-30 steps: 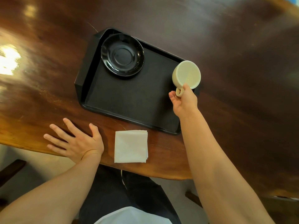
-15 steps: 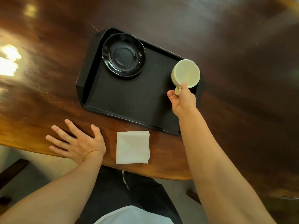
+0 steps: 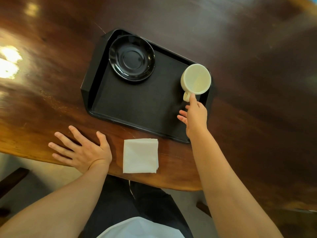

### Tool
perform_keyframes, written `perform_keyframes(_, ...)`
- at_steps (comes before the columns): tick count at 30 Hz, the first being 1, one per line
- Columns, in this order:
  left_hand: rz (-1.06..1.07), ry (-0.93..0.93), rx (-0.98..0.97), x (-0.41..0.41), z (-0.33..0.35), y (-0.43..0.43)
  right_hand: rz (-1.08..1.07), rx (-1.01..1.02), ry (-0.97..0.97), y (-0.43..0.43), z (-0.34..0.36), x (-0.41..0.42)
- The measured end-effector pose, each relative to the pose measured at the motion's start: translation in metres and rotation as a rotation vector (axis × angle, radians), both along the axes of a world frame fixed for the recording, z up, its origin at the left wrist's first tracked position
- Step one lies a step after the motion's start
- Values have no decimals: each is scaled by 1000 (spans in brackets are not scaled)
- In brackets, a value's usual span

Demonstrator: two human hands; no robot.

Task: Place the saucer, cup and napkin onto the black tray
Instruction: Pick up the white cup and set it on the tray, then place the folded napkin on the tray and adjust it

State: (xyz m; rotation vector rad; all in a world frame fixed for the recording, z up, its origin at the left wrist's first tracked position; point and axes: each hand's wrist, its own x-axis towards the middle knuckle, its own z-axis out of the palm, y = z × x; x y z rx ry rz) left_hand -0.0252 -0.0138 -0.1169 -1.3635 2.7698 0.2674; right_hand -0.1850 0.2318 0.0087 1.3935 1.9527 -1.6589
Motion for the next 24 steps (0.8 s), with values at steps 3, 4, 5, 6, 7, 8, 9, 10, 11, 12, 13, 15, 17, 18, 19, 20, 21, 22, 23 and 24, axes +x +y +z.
perform_keyframes(3,1,-10,-1,-1,1,0,115,175,46,-6,1,36)
perform_keyframes(4,1,-13,-1,-1,2,0,172,203,60,-10,1,48)
perform_keyframes(5,1,-15,-2,-1,3,1,239,224,71,-14,0,61)
perform_keyframes(6,3,-19,-4,-1,3,0,318,246,80,-19,-1,73)
perform_keyframes(7,4,-24,-4,-1,4,0,408,275,91,-24,-3,84)
perform_keyframes(8,2,-28,-1,-2,5,1,505,304,105,-28,-4,94)
perform_keyframes(9,1,-32,-1,-2,6,1,608,320,116,-31,-5,102)
perform_keyframes(10,2,-35,-2,-2,6,1,720,329,116,-35,-7,108)
perform_keyframes(11,2,-37,-4,-3,7,1,836,335,103,-38,-9,114)
perform_keyframes(12,1,-40,-5,-3,7,2,948,341,85,-41,-12,119)
perform_keyframes(13,0,-43,-5,-3,7,2,1052,357,81,-45,-14,122)
perform_keyframes(15,-1,-52,-6,-4,8,2,1233,410,123,-54,-17,122)
perform_keyframes(17,4,-62,-8,-4,9,2,1400,480,135,-63,-19,116)
perform_keyframes(18,7,-66,-11,-4,9,2,1485,528,127,-68,-21,113)
perform_keyframes(19,8,-71,-14,-5,9,2,1561,581,119,-72,-22,110)
perform_keyframes(20,8,-75,-16,-5,10,2,1619,630,115,-76,-23,107)
perform_keyframes(21,7,-79,-17,-5,10,2,1658,665,112,-80,-24,105)
perform_keyframes(22,8,-82,-19,-5,10,3,1685,685,111,-82,-24,104)
perform_keyframes(23,8,-85,-21,-5,10,3,1706,697,112,-84,-25,103)
perform_keyframes(24,7,-88,-23,-5,10,3,1724,704,112,-85,-26,103)
